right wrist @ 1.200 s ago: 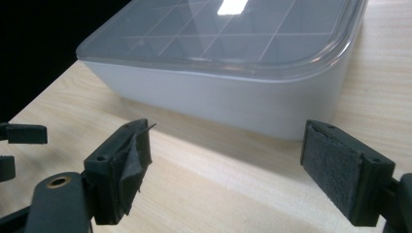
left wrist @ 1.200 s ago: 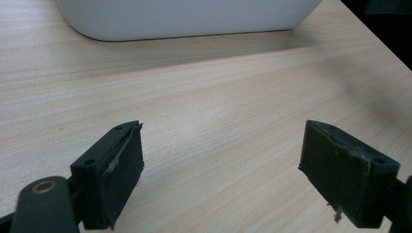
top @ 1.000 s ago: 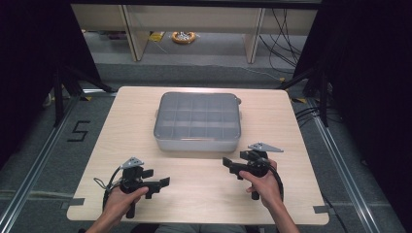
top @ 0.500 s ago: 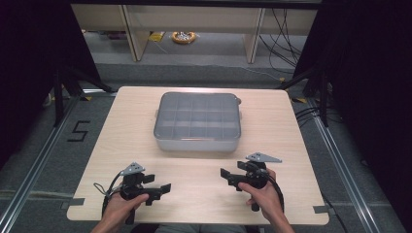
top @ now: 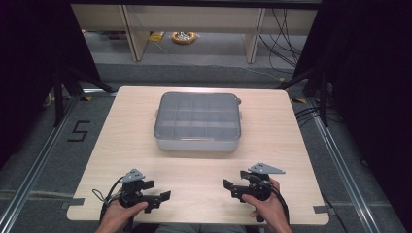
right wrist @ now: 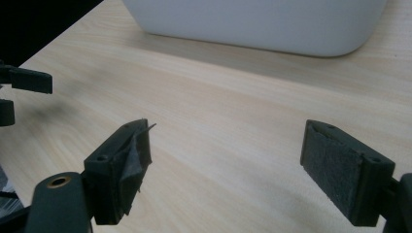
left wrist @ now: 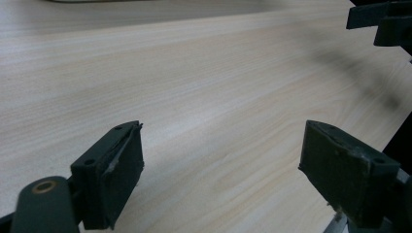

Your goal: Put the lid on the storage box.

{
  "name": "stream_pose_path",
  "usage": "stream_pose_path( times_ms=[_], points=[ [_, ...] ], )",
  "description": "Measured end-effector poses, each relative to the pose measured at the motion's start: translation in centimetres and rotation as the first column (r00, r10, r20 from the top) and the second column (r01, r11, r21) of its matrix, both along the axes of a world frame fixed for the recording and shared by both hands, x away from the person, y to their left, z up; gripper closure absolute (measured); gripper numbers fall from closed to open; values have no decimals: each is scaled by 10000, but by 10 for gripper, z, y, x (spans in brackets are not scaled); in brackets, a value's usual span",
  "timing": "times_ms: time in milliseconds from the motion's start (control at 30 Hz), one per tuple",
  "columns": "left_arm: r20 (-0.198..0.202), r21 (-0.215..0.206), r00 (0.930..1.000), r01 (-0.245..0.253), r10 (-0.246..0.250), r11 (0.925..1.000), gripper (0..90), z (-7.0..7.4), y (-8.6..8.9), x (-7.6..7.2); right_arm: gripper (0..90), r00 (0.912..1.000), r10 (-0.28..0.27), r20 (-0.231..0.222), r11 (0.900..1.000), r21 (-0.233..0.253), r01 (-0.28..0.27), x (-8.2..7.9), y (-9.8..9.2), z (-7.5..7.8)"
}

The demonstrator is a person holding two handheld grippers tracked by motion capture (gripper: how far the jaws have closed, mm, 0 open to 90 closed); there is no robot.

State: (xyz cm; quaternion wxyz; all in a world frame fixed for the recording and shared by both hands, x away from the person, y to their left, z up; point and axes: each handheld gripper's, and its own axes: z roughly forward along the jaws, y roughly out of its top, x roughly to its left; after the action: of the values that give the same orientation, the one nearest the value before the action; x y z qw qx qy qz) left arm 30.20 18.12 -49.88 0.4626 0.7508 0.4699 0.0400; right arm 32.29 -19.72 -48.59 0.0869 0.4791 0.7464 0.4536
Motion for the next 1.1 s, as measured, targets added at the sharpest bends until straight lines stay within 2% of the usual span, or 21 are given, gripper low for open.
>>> stream_pose_path(
  times_ms=[33,167,233,267,367,400,467,500,600,633,667,733,767,833,867,900,933,967,1033,1067,1100],
  points=[
    [10,46,10000,50,-50,10000,150,0,0,-1,195,9998,-128,-131,9999,23,128,-2,1,-1],
    [-48,116,10000,55,-55,9999,150,0,1,-7,195,9995,115,300,9996,-247,-107,-8,-3,-2],
    [-48,74,9999,147,-146,9999,150,-1,2,-10,196,9999,133,37,9998,-169,-132,-13,-3,-2],
    [-53,33,9999,133,-133,9999,150,-1,1,-11,196,9997,147,184,9996,-260,-142,-14,-4,-3],
    [-67,21,9998,180,-179,9998,150,-1,2,-16,198,9997,123,205,9991,-411,-114,-22,-6,-4],
    [-78,105,9997,250,-249,9996,150,-1,2,-17,198,9998,106,152,9998,-157,-104,-25,-4,-6],
    [-153,71,9995,272,-271,9996,150,-1,1,-21,198,9995,318,76,9989,-346,-315,-28,-7,-6],
    [-162,142,9992,359,-357,9993,150,-2,1,-22,199,9992,322,250,9987,-407,-312,-30,-8,-7],
    [-221,85,9990,390,-388,9992,150,-3,0,-26,199,9996,279,72,9990,-365,-276,-37,-8,-9],
    [-184,143,9988,447,-445,9989,150,-3,0,-27,199,9992,170,-374,9996,-211,-178,-41,-8,-8],
    [-231,144,9987,450,-447,9989,150,-2,0,-29,199,9995,276,-158,9991,-312,-281,-41,-10,-9],
    [-234,186,9985,495,-490,9986,150,-3,1,-31,198,9990,302,-329,9984,-471,-318,-43,-12,-11],
    [-239,246,9987,457,-451,9987,150,-3,1,-32,199,9987,222,-449,9994,-249,-233,-46,-11,-11],
    [-278,323,9984,511,-502,9982,150,-3,3,-33,199,9991,319,-288,9981,-512,-333,-47,-13,-13],
    [-284,267,9987,437,-429,9987,150,-4,3,-34,199,9985,197,-512,9993,-323,-214,-51,-12,-12],
    [-278,297,9989,387,-379,9988,150,-3,3,-35,198,9990,384,-230,9979,-521,-396,-50,-15,-13],
    [-270,287,9989,396,-388,9988,150,-4,4,-35,198,9983,443,-380,9979,-459,-460,-51,-16,-13],
    [-281,317,9988,401,-392,9987,150,-4,5,-36,198,9985,475,-279,9980,-403,-486,-53,-17,-13],
    [-300,391,9987,428,-416,9983,150,-4,6,-37,198,9981,469,-405,9984,-291,-481,-55,-18,-14],
    [-335,362,9988,359,-347,9987,150,-4,6,-38,198,9982,450,-401,9981,-401,-466,-56,-18,-15],
    [-358,384,9987,388,-374,9985,150,-4,7,-39,198,9980,308,-544,9992,-226,-321,-59,-17,-15]
  ],
)
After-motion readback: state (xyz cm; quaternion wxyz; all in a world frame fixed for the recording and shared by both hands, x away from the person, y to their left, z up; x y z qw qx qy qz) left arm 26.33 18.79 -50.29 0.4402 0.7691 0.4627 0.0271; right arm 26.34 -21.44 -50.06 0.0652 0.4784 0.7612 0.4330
